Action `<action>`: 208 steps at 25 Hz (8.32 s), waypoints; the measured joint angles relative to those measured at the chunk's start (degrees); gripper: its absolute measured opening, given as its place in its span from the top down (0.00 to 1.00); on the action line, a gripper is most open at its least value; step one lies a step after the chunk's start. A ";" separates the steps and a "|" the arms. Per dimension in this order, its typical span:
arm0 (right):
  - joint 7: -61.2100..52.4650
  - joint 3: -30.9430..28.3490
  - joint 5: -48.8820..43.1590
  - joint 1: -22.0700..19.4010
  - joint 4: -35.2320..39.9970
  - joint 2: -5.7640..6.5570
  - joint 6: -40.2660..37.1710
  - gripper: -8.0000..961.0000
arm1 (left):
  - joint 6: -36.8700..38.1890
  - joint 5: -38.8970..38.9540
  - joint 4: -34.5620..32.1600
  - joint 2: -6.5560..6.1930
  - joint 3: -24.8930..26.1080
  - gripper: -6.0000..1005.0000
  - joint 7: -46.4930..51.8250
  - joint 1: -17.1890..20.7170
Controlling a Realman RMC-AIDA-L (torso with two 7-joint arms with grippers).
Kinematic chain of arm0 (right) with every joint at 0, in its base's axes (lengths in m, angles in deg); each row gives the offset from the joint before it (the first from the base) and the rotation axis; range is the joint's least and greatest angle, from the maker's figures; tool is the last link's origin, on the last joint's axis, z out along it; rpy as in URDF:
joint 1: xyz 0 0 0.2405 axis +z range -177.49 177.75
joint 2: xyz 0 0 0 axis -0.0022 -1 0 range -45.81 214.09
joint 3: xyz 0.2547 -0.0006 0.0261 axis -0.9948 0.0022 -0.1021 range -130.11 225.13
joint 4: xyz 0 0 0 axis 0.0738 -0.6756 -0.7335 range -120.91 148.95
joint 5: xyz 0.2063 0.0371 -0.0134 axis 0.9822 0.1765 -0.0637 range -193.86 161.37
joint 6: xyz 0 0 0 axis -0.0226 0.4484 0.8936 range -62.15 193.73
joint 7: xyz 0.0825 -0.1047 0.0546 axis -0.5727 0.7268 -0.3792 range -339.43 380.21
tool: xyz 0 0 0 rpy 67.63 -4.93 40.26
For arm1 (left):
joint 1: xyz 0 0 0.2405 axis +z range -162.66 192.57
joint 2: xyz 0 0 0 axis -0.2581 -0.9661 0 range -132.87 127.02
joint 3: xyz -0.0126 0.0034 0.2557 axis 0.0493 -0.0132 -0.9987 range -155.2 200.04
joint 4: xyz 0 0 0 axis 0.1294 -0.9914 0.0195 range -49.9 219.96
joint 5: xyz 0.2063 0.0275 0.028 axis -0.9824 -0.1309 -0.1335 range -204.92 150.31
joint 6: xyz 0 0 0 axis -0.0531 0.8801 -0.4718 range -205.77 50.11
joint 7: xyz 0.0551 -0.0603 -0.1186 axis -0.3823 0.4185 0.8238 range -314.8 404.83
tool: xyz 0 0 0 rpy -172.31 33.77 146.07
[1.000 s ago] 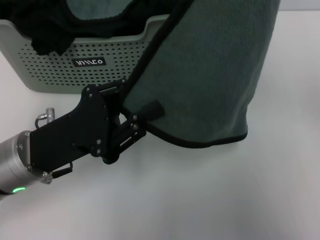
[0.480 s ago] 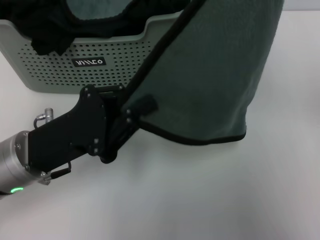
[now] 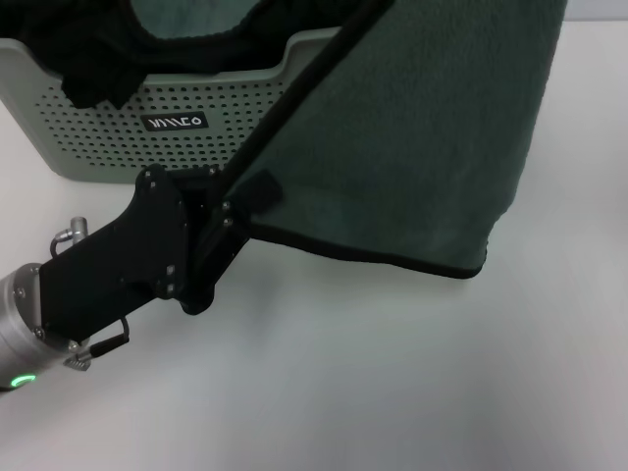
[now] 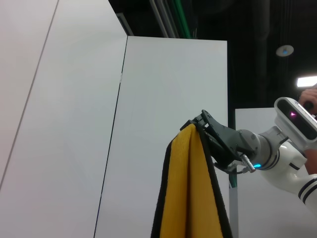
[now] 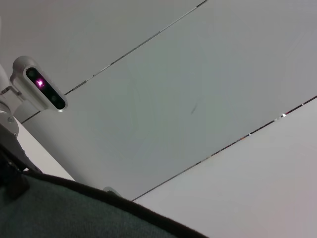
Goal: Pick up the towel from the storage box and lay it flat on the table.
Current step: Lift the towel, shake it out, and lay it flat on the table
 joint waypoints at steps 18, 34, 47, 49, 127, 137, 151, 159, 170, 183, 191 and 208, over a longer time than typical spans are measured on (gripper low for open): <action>0.02 -0.45 0.11 0.34 0.23 -0.58 -0.15 0.98 | 0.83 -0.58 -0.50 -0.20 -0.29 0.87 1.62 -0.51; 0.10 -0.54 0.11 0.44 0.37 -0.58 -0.23 0.97 | 0.85 -0.78 -0.38 -0.41 -0.21 0.85 1.78 -0.29; -0.13 -0.75 1.35 -0.52 1.67 -0.58 -0.14 0.97 | 0.50 -0.78 -0.08 -0.31 -0.07 0.73 -1.47 2.06; -0.10 -1.02 1.64 -0.80 1.71 -0.51 -0.14 0.97 | 0.50 -0.77 -0.09 -0.44 -0.06 0.73 -1.50 2.24; 1.67 0.73 6.30 2.02 -1.25 -1.01 -0.14 0.95 | 0.15 1.06 3.12 0.23 -6.00 0.69 3.01 -5.64; 1.69 0.39 8.97 1.94 -1.25 -0.70 0.83 0.95 | -0.90 0.19 3.24 0.29 -5.87 0.70 2.22 -5.85; 4.38 3.82 8.03 1.37 -2.85 -1.24 1.85 0.95 | 3.28 11.26 2.48 0.41 -6.09 0.70 4.06 -5.67; 6.01 4.10 7.43 1.21 -3.68 -2.15 1.62 0.95 | 3.48 12.12 1.12 0.64 -10.96 0.70 5.25 -7.34; 7.36 3.87 8.58 1.83 -4.60 -2.89 0.57 0.94 | 3.29 11.96 0.89 0.59 -17.75 0.70 4.77 -8.63; 7.37 -1.25 13.51 1.54 -4.55 -2.13 -0.90 0.94 | 2.67 10.21 2.39 0.42 -17.95 0.70 3.57 -7.20; 7.12 -2.74 14.50 1.47 -4.45 -1.75 -1.09 0.94 | 2.63 8.92 2.39 0.40 -17.95 0.71 3.07 -7.18; 7.50 -2.24 16.36 2.53 -5.02 -2.09 -1.91 0.93 | 2.55 7.80 2.37 0.54 -17.95 0.71 3.04 -7.75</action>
